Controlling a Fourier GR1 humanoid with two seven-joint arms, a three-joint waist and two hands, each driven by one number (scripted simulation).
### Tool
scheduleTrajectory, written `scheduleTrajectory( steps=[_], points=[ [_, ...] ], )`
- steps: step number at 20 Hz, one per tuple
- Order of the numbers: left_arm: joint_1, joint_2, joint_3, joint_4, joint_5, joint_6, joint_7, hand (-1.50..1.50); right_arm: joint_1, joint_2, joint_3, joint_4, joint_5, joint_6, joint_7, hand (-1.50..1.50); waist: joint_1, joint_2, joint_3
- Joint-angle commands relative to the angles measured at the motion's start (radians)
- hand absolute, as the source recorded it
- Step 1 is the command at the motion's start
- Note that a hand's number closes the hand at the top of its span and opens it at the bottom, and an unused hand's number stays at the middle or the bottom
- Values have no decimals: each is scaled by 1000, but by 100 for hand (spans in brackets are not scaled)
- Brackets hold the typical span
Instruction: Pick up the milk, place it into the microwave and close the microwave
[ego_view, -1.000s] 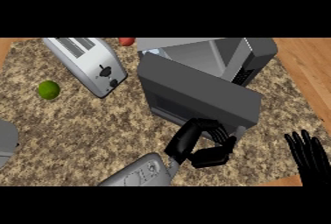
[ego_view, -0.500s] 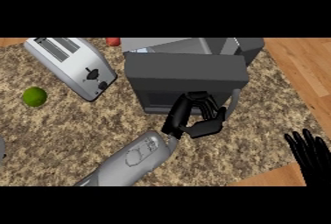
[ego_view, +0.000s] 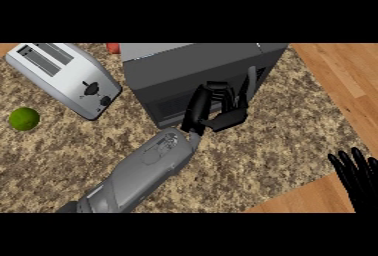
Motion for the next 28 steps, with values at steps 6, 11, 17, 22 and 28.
scheduleTrajectory(
  steps=[6, 11, 17, 22, 28],
  points=[
    [-69, 0, 50, 83, 80, -3, -72, 150, 18, -31, -3, -72, -66, 49, 14, -150, -38, 6, 2],
    [-77, 0, 38, 95, 102, 8, -100, 150, 15, -58, -11, -91, -103, 65, 39, -150, -46, 10, 3],
    [-77, 0, 36, 113, 123, 7, -139, 150, 18, -76, -17, -129, -119, 69, 54, -150, -50, 12, 3],
    [-82, 0, 32, 118, 139, 24, -164, 150, 25, -90, -34, -149, -148, 76, 59, -150, -65, 13, 5],
    [-76, 0, 34, 130, 161, 26, -190, 150, 49, -95, -27, -164, -202, 92, 79, -150, -62, 21, 5]
  ],
)
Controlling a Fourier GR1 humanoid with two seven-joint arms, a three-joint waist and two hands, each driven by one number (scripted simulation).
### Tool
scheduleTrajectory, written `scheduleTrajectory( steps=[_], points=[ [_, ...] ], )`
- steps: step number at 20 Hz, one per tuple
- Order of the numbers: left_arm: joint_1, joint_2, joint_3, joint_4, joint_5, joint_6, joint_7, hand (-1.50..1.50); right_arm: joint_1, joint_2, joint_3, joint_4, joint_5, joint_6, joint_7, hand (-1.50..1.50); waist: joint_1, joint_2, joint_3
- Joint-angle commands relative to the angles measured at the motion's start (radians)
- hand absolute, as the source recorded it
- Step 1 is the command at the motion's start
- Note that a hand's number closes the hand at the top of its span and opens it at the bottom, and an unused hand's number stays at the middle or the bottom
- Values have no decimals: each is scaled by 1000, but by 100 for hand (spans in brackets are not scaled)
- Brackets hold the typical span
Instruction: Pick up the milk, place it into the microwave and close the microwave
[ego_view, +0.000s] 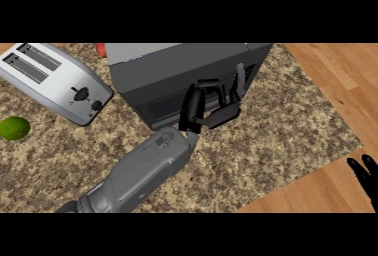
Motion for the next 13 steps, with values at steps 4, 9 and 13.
scheduleTrajectory(
  steps=[4, 9, 13],
  points=[
    [-78, -1, 23, 88, 28, -24, -3, 150, 20, -16, -1, -19, -44, 38, 3, -150, -20, 21, 1],
    [-87, -1, 25, 92, 47, -25, -18, 150, 31, -41, -17, -48, -68, 47, 19, -150, -21, 16, -2],
    [-90, -1, 23, 97, 63, -17, -23, 150, 44, -51, -18, -56, -85, 55, 30, -150, -24, 18, -1]
  ],
)
